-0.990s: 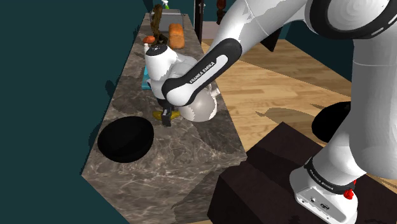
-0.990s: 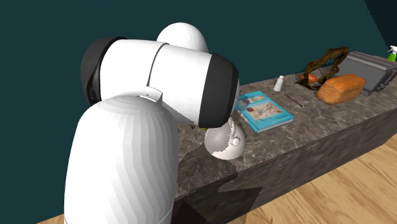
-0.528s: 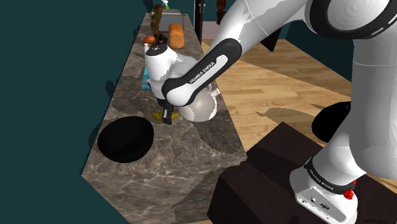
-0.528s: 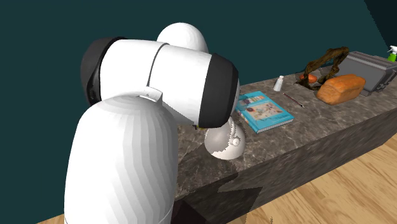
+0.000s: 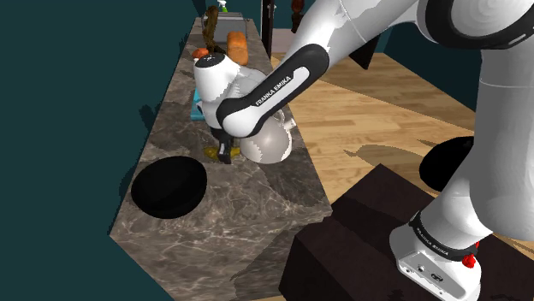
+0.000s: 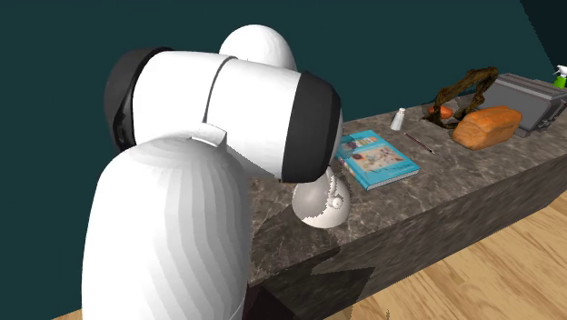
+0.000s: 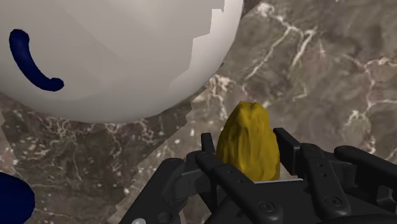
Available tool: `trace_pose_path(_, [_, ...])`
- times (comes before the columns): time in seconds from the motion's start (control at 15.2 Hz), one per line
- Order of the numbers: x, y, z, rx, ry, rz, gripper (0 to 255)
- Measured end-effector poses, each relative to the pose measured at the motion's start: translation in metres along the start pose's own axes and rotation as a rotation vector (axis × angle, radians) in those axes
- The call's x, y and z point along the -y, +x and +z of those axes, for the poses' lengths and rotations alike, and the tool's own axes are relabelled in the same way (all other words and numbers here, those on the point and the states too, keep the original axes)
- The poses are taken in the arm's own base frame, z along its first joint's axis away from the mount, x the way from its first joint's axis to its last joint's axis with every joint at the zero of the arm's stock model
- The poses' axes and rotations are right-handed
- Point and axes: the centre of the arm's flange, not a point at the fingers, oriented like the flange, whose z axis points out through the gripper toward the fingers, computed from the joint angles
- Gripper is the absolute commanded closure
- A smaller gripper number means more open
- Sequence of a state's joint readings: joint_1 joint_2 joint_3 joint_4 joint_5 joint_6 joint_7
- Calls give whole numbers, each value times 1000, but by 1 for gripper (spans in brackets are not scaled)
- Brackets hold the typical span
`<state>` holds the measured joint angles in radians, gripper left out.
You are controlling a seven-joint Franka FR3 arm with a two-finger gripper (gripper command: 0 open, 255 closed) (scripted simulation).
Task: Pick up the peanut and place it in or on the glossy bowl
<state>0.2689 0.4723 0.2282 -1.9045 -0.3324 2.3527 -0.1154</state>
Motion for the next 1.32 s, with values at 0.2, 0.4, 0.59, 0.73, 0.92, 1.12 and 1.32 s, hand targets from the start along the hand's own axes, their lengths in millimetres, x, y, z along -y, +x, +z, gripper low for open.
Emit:
trace_pose_path(0.2, [-2,-1,-15,0,0,0,255])
trace_pose_path(0.4, [-4,-1,-30,0,0,0,255])
trace_pose_path(0.59, [-6,-1,-47,0,0,0,255])
trace_pose_path(0.73, [-6,-1,-57,0,0,0,255])
trace_pose_path(0.92, [-9,-2,-73,0,0,0,255])
trace_pose_path(1.12, [-11,-2,-89,0,0,0,255])
trace_pose_path(1.32, [-13,-1,-105,0,0,0,255])
